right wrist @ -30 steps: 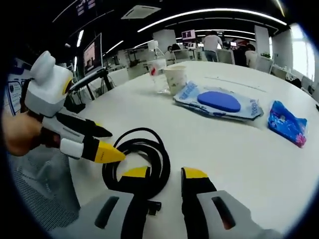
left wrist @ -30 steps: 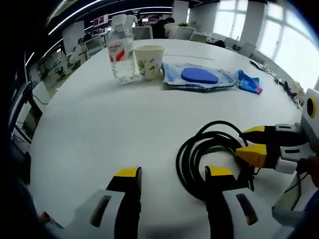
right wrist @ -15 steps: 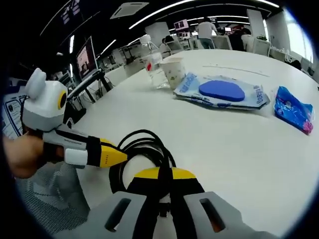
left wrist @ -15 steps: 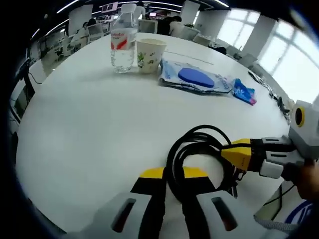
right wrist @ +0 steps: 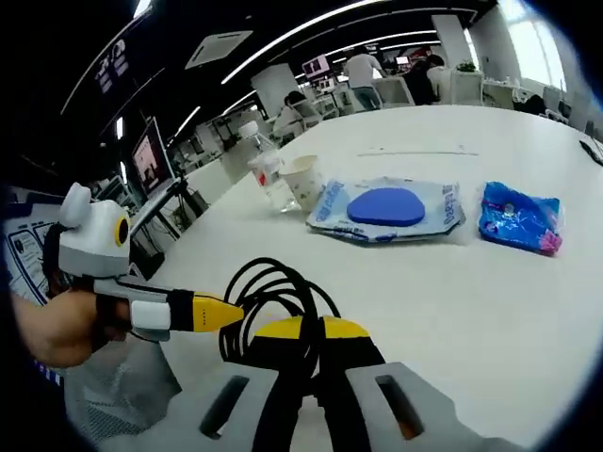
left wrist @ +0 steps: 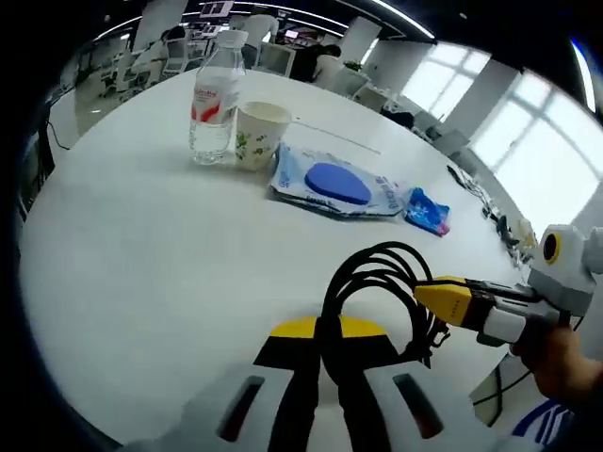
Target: Arrange the tabletop items into an orderly group along one side of the table until the central work area is clear of visible clutter.
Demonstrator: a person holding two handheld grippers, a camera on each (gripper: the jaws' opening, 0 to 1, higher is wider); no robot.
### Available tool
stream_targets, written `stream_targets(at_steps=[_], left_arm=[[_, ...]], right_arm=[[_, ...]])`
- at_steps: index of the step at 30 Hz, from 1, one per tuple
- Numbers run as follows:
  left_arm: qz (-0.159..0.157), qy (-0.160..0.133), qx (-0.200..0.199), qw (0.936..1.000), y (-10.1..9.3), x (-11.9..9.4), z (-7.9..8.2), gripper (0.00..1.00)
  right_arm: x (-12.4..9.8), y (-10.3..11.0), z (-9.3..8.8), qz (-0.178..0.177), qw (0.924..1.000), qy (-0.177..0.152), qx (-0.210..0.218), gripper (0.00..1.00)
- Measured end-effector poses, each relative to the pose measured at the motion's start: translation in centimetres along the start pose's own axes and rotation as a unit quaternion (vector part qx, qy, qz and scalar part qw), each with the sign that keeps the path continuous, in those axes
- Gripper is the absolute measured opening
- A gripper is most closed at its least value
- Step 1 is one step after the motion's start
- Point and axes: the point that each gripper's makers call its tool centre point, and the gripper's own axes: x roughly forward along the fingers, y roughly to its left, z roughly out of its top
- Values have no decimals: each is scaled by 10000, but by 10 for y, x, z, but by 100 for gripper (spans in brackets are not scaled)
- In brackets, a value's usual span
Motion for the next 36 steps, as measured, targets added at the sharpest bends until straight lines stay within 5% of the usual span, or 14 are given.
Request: stream_targets(at_steps=[10,36], left_arm=[[-236,21,184,9995,-28,3,8,0],[-820,233,549,9948,-115,56,15,0]], right_arm=[[-23,-14,8,-177,9997,-182,19,0],[-75,-100,20,-795,9954,-482,246,1]])
